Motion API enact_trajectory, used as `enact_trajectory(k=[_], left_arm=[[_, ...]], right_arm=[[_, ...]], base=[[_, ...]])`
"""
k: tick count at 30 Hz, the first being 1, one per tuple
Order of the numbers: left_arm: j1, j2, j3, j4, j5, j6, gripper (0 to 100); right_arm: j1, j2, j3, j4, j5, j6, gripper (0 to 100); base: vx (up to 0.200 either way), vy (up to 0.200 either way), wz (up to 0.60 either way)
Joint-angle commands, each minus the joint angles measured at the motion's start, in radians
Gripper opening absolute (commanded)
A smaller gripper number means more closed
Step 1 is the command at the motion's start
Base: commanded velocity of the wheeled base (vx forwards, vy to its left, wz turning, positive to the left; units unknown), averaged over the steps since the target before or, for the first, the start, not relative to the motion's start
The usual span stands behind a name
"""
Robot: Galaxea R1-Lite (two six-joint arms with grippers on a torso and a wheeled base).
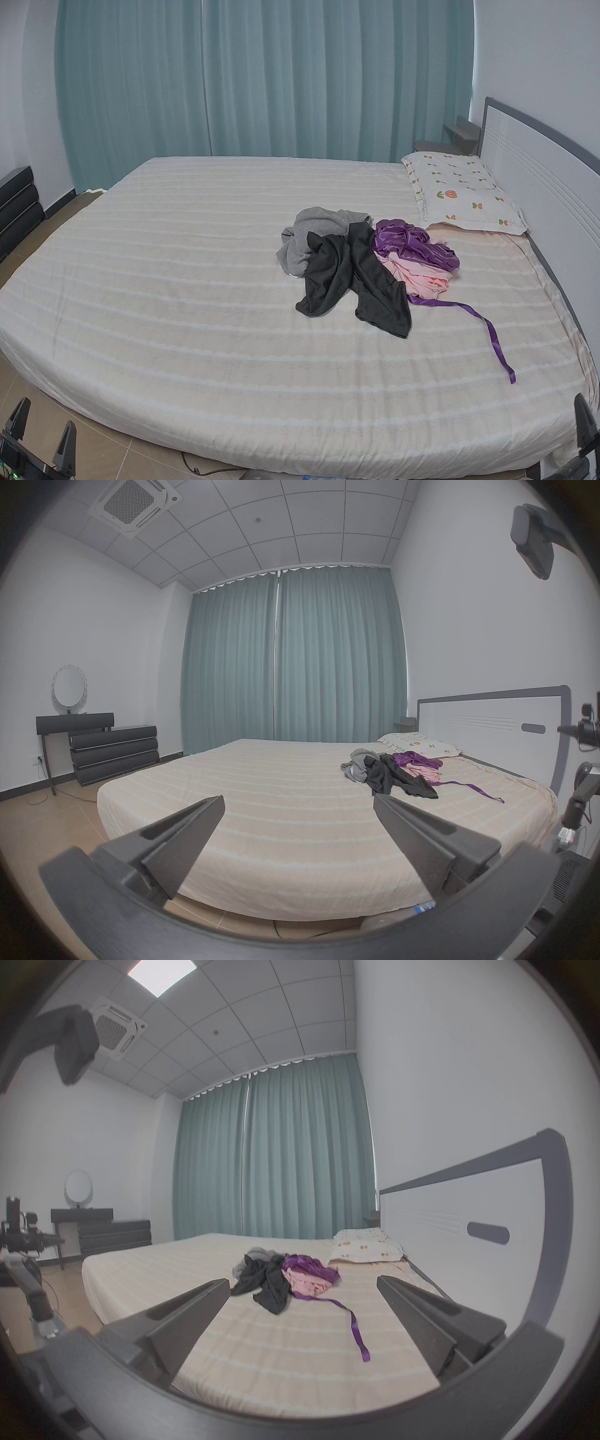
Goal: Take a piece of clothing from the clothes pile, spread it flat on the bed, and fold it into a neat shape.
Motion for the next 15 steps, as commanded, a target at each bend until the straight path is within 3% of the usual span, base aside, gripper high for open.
enact_trajectory(k=[1,9,10,15], left_arm=[[0.000,-0.016,0.018,0.000,0.000,0.000,100],[0.000,-0.016,0.018,0.000,0.000,0.000,100],[0.000,-0.016,0.018,0.000,0.000,0.000,100],[0.000,-0.016,0.018,0.000,0.000,0.000,100]], right_arm=[[0.052,0.256,-0.132,0.035,0.024,0.046,100],[0.157,0.656,-0.099,-0.089,0.071,0.141,100],[0.170,0.824,-0.119,-0.152,0.084,0.172,100],[0.178,1.233,-0.148,-0.417,0.124,0.207,100]], base=[[0.000,0.000,0.00],[0.000,0.000,0.00],[0.000,0.000,0.00],[0.000,0.000,0.00]])
